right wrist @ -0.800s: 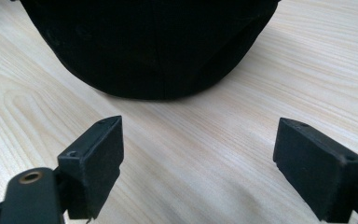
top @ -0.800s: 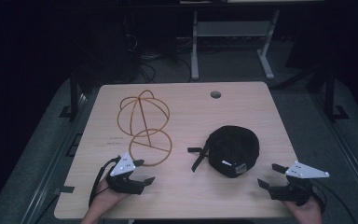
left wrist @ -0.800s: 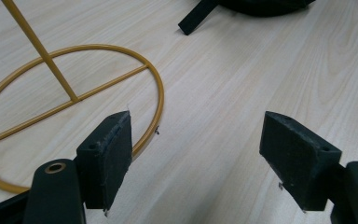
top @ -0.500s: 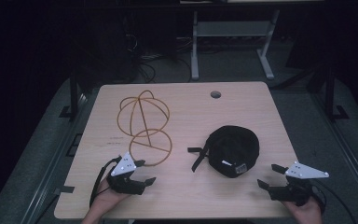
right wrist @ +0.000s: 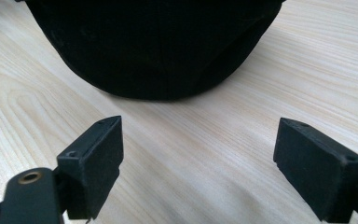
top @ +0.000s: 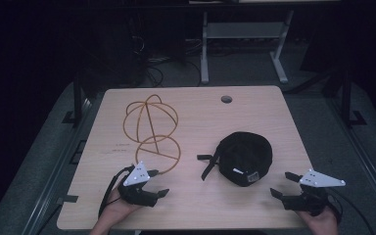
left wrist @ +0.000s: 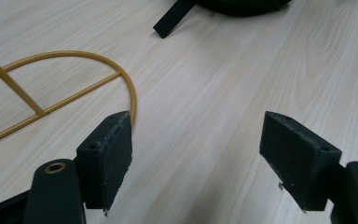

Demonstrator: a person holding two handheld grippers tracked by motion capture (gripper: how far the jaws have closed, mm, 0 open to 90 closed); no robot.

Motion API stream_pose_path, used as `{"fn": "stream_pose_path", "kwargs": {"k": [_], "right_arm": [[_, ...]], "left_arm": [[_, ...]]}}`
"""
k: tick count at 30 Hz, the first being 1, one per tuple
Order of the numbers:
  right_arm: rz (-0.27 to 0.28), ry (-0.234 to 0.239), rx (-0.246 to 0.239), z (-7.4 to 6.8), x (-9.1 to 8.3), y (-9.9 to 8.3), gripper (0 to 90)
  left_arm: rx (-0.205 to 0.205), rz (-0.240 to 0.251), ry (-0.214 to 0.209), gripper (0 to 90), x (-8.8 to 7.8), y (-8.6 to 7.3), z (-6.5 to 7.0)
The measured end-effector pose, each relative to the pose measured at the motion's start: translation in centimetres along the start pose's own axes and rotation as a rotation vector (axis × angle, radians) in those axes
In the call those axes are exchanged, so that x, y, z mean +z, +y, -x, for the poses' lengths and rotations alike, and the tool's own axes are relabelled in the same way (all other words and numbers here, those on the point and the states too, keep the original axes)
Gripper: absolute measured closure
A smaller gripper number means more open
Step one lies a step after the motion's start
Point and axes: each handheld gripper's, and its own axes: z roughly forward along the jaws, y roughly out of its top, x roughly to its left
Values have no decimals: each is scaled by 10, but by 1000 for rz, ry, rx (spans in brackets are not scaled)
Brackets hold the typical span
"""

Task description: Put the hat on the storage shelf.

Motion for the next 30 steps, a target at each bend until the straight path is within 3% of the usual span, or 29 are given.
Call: {"fn": "stream_pose_path", "kwargs": {"k": [18, 30], "right_arm": [[4, 6, 3, -2, 3, 1, 154], [18, 13, 23, -1, 2, 0, 154]], "left_arm": [[17, 3, -47, 251, 7, 12, 9], [54, 21, -124, 255, 13, 41, 21]]}}
